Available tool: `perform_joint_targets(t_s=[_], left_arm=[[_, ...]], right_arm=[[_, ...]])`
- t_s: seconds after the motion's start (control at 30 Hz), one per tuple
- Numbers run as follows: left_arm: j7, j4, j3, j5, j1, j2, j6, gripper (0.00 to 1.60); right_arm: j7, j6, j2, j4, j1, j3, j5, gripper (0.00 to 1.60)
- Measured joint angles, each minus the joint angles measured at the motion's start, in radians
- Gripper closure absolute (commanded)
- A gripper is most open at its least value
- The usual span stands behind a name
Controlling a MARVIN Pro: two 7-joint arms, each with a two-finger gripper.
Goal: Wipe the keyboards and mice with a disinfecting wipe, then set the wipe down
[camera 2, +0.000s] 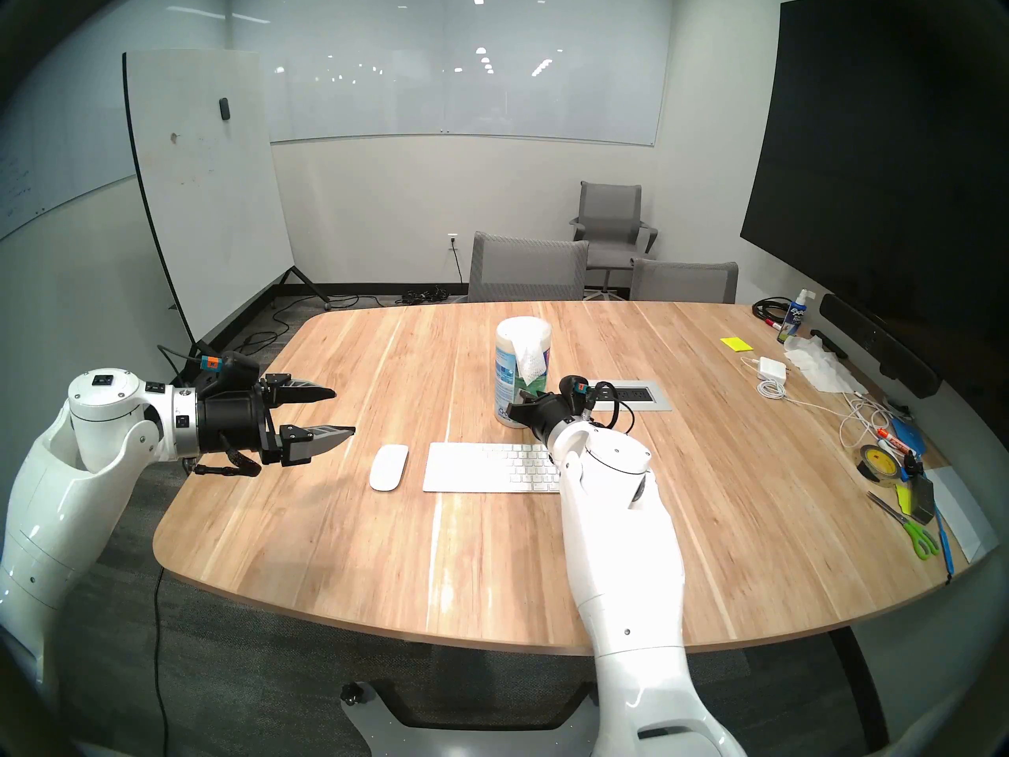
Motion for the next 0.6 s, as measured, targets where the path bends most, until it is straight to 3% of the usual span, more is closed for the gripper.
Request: perform_joint_targets(t_s=[0.6], left_arm=[[0.000,0.000,0.000,0.000,0.000,0.000,0.000,0.00]], right_arm=[[-0.001,-0.007,-0.003,0.015,0.020,0.003,0.010,0.65]])
